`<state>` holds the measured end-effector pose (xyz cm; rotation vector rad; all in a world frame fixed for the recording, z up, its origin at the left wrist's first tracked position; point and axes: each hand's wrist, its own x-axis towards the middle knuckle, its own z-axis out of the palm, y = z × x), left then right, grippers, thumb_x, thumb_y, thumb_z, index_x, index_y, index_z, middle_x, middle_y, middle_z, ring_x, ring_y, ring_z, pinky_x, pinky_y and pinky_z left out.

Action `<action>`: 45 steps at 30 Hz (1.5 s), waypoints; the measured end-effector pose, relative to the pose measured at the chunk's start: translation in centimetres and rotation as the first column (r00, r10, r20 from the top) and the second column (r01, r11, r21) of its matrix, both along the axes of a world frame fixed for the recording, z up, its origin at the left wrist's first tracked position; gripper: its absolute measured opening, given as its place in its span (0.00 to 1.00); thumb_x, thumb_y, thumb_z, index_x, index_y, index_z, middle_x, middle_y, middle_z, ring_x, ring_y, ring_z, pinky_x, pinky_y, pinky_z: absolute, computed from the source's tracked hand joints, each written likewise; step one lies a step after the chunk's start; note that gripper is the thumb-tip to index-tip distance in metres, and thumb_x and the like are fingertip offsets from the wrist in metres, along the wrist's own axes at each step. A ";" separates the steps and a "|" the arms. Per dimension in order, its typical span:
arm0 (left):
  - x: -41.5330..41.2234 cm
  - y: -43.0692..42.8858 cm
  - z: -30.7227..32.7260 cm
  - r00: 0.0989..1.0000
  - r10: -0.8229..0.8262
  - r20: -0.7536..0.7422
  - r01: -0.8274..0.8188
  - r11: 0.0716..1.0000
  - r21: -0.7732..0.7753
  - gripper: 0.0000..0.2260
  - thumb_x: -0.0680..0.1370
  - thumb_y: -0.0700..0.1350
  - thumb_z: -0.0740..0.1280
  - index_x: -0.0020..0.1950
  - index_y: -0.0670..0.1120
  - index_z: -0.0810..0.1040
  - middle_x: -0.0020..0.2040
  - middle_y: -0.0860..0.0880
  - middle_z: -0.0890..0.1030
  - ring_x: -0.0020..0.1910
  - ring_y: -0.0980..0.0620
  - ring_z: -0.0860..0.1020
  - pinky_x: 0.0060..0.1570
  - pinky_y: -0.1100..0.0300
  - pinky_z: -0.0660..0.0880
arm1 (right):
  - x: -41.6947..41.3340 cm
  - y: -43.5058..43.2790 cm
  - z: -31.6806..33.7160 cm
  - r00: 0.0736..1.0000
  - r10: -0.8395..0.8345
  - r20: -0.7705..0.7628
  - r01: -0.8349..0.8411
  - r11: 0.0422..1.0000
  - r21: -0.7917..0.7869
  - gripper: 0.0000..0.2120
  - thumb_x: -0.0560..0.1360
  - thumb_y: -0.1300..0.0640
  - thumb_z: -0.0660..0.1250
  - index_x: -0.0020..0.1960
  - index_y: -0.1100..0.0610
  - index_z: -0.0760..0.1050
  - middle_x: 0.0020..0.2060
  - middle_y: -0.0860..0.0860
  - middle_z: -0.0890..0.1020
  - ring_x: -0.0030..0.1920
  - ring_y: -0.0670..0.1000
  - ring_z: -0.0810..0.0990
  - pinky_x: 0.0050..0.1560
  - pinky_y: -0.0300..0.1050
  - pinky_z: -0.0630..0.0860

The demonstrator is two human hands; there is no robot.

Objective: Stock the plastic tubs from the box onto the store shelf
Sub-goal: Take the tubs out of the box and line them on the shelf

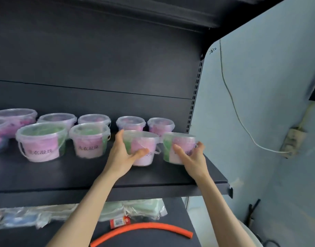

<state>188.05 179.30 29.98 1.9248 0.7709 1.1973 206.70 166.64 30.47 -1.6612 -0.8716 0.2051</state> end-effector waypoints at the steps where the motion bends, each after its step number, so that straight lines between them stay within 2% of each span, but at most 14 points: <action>1: 0.4 0.3 -0.2 0.999 -0.006 -0.045 0.006 1.000 -0.004 0.45 0.66 0.54 0.76 0.74 0.49 0.51 0.66 0.53 0.67 0.61 0.56 0.67 0.55 0.63 0.63 | 0.9 0.5 0.1 0.999 0.034 0.024 -0.033 0.999 -0.038 0.32 0.68 0.41 0.72 0.60 0.53 0.58 0.54 0.49 0.78 0.52 0.51 0.79 0.48 0.43 0.74; 6: 1.3 1.4 -0.4 0.983 -0.021 -0.183 0.012 0.999 -0.051 0.48 0.70 0.53 0.73 0.77 0.51 0.40 0.76 0.51 0.56 0.73 0.52 0.58 0.64 0.61 0.58 | 3.8 1.9 -0.1 0.990 0.123 0.073 -0.108 0.977 -0.186 0.37 0.71 0.43 0.71 0.67 0.61 0.58 0.62 0.54 0.74 0.56 0.54 0.75 0.53 0.47 0.73; 8: 1.2 1.3 -0.5 0.978 0.045 -0.204 -0.049 0.999 -0.014 0.47 0.71 0.51 0.73 0.77 0.51 0.41 0.77 0.50 0.53 0.74 0.53 0.54 0.64 0.63 0.53 | 3.9 2.0 -0.6 0.990 0.100 0.104 -0.081 0.982 -0.170 0.42 0.69 0.43 0.73 0.71 0.61 0.54 0.68 0.57 0.69 0.62 0.57 0.73 0.58 0.52 0.73; 11: 1.5 0.6 -0.6 0.968 0.155 -0.198 -0.128 0.982 0.140 0.44 0.69 0.51 0.75 0.76 0.55 0.50 0.74 0.52 0.53 0.73 0.56 0.52 0.65 0.62 0.52 | 3.6 2.2 -0.6 0.964 0.078 0.253 -0.047 0.991 -0.126 0.56 0.63 0.47 0.78 0.77 0.53 0.43 0.75 0.55 0.53 0.71 0.59 0.60 0.66 0.58 0.67; 13: 2.0 0.4 -0.3 0.961 0.198 -0.192 -0.147 0.957 0.249 0.39 0.67 0.50 0.76 0.73 0.54 0.60 0.69 0.52 0.57 0.70 0.55 0.56 0.64 0.64 0.54 | 3.6 2.6 -0.3 0.925 0.103 0.366 -0.061 0.990 -0.126 0.51 0.63 0.51 0.79 0.75 0.51 0.50 0.75 0.55 0.50 0.72 0.60 0.58 0.66 0.57 0.67; 16: 3.0 0.4 0.4 0.949 0.261 -0.175 -0.201 0.932 0.302 0.30 0.65 0.50 0.78 0.63 0.48 0.70 0.63 0.51 0.61 0.59 0.54 0.66 0.57 0.66 0.60 | 3.7 2.9 0.1 0.882 0.048 0.468 0.034 0.986 -0.165 0.40 0.63 0.51 0.79 0.68 0.55 0.61 0.72 0.55 0.56 0.66 0.63 0.65 0.58 0.55 0.74; 20: 3.3 1.0 0.3 0.946 0.276 -0.173 -0.213 0.926 0.310 0.27 0.66 0.50 0.77 0.60 0.48 0.70 0.60 0.53 0.60 0.49 0.56 0.68 0.52 0.61 0.64 | 3.4 3.5 0.5 0.862 -0.069 0.502 0.176 0.970 -0.169 0.38 0.64 0.46 0.77 0.66 0.55 0.63 0.68 0.56 0.58 0.61 0.64 0.65 0.50 0.51 0.71; 25: 2.9 1.5 -0.7 0.966 0.202 -0.164 -0.151 0.949 0.277 0.26 0.72 0.46 0.72 0.67 0.48 0.66 0.73 0.53 0.58 0.56 0.72 0.59 0.56 0.63 0.61 | 3.5 3.3 -0.4 0.901 0.001 0.433 0.070 0.986 -0.149 0.35 0.67 0.48 0.76 0.66 0.54 0.61 0.70 0.57 0.54 0.58 0.66 0.71 0.52 0.54 0.75; 29: 3.1 1.3 -0.8 0.967 0.181 -0.178 -0.134 0.960 0.246 0.29 0.75 0.45 0.69 0.72 0.50 0.60 0.78 0.50 0.50 0.70 0.57 0.59 0.59 0.62 0.59 | 3.5 3.3 -0.5 0.895 0.017 0.445 0.063 0.985 -0.163 0.34 0.69 0.49 0.74 0.67 0.53 0.59 0.70 0.56 0.54 0.52 0.65 0.76 0.46 0.51 0.74; 33: 3.2 0.9 -0.7 0.946 0.198 -0.255 -0.150 0.969 0.198 0.32 0.77 0.49 0.66 0.76 0.52 0.52 0.78 0.46 0.47 0.73 0.46 0.59 0.65 0.53 0.61 | 3.0 3.2 -0.4 0.883 0.011 0.470 0.099 0.973 -0.210 0.36 0.70 0.46 0.71 0.69 0.51 0.54 0.71 0.56 0.54 0.53 0.66 0.76 0.47 0.55 0.76; 37: 2.0 -0.2 -0.6 0.885 0.232 -0.403 -0.161 0.966 0.203 0.36 0.77 0.55 0.63 0.75 0.59 0.41 0.76 0.46 0.58 0.67 0.40 0.69 0.61 0.47 0.69 | 2.7 2.3 -0.1 0.874 0.039 0.485 0.118 0.950 -0.289 0.41 0.74 0.48 0.68 0.76 0.48 0.44 0.76 0.54 0.49 0.54 0.67 0.77 0.47 0.53 0.73; 39: 0.7 -1.2 -0.9 0.854 0.220 -0.472 -0.129 0.967 0.218 0.36 0.77 0.57 0.62 0.75 0.59 0.40 0.71 0.47 0.69 0.62 0.42 0.74 0.58 0.47 0.72 | 2.3 1.2 -0.2 0.860 0.047 0.508 0.132 0.941 -0.311 0.42 0.75 0.50 0.66 0.77 0.49 0.41 0.75 0.53 0.53 0.55 0.66 0.77 0.46 0.53 0.73; 42: -1.5 -2.8 -1.3 0.802 0.290 -0.522 -0.150 0.944 0.294 0.26 0.77 0.56 0.62 0.74 0.53 0.59 0.62 0.48 0.78 0.58 0.44 0.76 0.54 0.50 0.73 | 0.4 -1.0 -0.5 0.843 0.022 0.537 0.160 0.943 -0.290 0.33 0.76 0.51 0.64 0.76 0.50 0.51 0.67 0.53 0.70 0.54 0.63 0.77 0.47 0.53 0.73; 45: -3.7 -5.1 -1.0 0.865 0.305 -0.398 -0.151 0.915 0.375 0.14 0.77 0.53 0.63 0.61 0.50 0.75 0.53 0.51 0.83 0.52 0.48 0.79 0.50 0.51 0.76 | -2.6 -3.3 -0.6 0.829 -0.012 0.559 0.167 0.960 -0.226 0.19 0.77 0.53 0.63 0.66 0.54 0.69 0.58 0.54 0.77 0.54 0.60 0.77 0.48 0.51 0.74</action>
